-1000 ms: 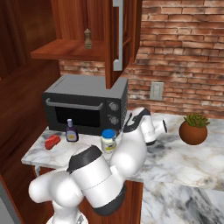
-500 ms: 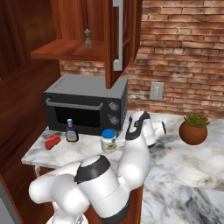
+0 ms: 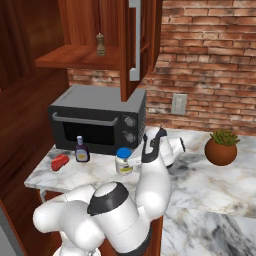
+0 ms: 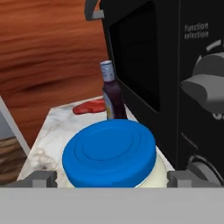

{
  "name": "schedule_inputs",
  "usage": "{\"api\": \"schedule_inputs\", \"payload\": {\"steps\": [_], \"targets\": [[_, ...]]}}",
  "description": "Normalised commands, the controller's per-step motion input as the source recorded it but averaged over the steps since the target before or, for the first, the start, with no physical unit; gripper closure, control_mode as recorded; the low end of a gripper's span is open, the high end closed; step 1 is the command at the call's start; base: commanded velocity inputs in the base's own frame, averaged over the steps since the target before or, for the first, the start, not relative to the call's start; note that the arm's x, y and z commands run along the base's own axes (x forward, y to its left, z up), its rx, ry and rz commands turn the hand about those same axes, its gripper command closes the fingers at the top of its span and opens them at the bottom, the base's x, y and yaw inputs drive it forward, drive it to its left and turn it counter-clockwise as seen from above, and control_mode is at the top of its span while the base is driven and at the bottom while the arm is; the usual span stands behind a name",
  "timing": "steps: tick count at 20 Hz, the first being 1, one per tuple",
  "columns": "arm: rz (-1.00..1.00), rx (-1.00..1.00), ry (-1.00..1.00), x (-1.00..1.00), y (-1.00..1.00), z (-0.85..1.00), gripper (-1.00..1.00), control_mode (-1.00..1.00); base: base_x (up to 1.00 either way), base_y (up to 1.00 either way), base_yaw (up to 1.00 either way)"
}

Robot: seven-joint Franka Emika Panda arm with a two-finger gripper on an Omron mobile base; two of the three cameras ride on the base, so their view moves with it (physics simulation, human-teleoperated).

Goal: There are various items on the counter. Only move the condiments/shakers into the cabinet.

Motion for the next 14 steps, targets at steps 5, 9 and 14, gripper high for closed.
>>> {"api": "schedule_inputs", "payload": {"steps": [5,9,14], "targets": [[0.0,0.0,0.06,0.0,0.21,-0.09,1.0,-1.0,0.0,0.0,0.0],[0.0,0.0,0.01,0.0,0.04,0.0,1.0,-1.0,0.0,0.0,0.0],[-0.01,0.02,0.0,-0.35,0.0,0.03,1.0,-1.0,0.0,0.0,0.0]]}}
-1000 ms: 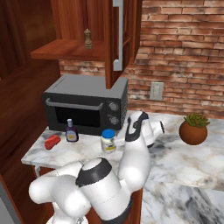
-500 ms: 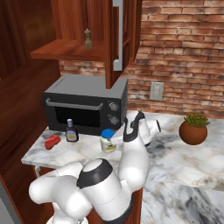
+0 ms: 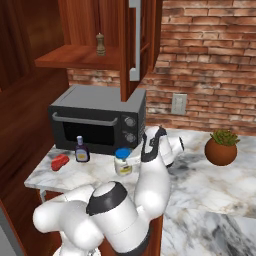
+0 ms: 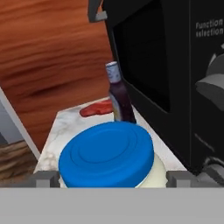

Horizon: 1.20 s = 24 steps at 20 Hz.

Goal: There are various items on the counter. Only move the condiments/shakers into the cabinet.

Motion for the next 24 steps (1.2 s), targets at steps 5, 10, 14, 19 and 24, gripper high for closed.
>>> {"api": "schedule_inputs", "payload": {"steps": [5,10,14,19,24], "targets": [[-0.16,0.15,0.0,-0.99,0.0,0.64,1.0,-1.0,0.0,0.0,0.0],[-0.21,0.03,-0.05,-0.74,0.18,1.0,1.0,-1.0,0.0,0.0,0.0],[-0.23,0.0,-0.01,-0.37,0.42,1.0,1.0,-1.0,0.0,0.0,0.0],[-0.24,0.0,0.0,-0.44,0.48,1.0,1.0,-1.0,0.0,0.0,0.0],[-0.29,-0.01,0.0,-0.65,0.44,1.0,1.0,-1.0,0.0,0.0,0.0]]}}
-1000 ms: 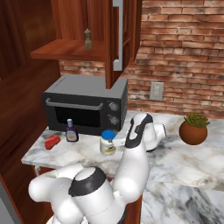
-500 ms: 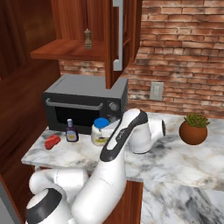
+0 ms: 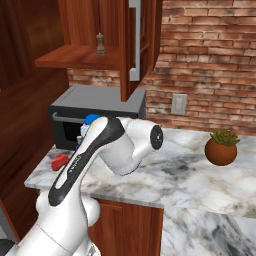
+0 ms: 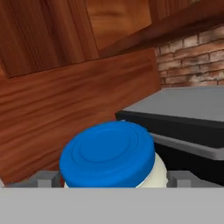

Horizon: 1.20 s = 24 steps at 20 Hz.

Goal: There are various items on the counter. Only move the condiments/shakers into the cabinet.

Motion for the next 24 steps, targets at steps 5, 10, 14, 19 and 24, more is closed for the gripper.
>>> {"api": "schedule_inputs", "payload": {"steps": [5,10,14,19,24], "targets": [[-0.24,-0.07,-0.08,-0.2,0.51,1.0,1.0,-1.0,0.0,0.0,0.0],[-0.2,-0.06,-0.02,0.0,0.35,1.0,1.0,-1.0,0.0,0.0,0.0],[-0.26,-0.16,-0.02,0.24,0.09,1.0,1.0,-1.0,0.0,0.0,0.0],[-0.38,-0.18,0.0,0.19,0.0,1.0,1.0,-1.0,0.0,0.0,0.0],[-0.39,-0.18,0.01,0.17,-0.25,0.74,1.0,-1.0,0.0,0.0,0.0]]}}
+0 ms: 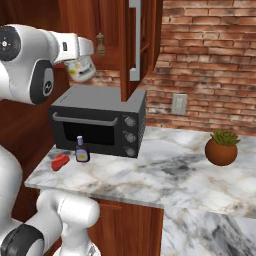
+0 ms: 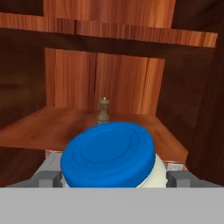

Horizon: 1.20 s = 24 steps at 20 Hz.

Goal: There are various items on the counter. Only move the condiments/shakers into the cabinet.

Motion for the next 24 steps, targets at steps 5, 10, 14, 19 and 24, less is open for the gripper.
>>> {"api": "schedule_inputs", "payload": {"steps": [5,10,14,19,24], "targets": [[-0.1,0.04,-0.03,0.04,-0.25,0.12,1.0,-1.0,0.0,0.0,0.0],[0.0,0.32,0.0,0.03,-0.37,-0.07,1.0,-1.0,0.0,0.0,0.0],[0.0,0.02,0.0,0.08,0.0,0.0,1.0,-1.0,0.0,0.0,0.0],[0.0,0.0,0.0,0.59,0.0,0.0,1.0,-1.0,0.0,0.0,0.0],[0.0,0.0,0.0,0.63,-0.09,-0.03,1.0,-1.0,0.0,0.0,0.0]]}}
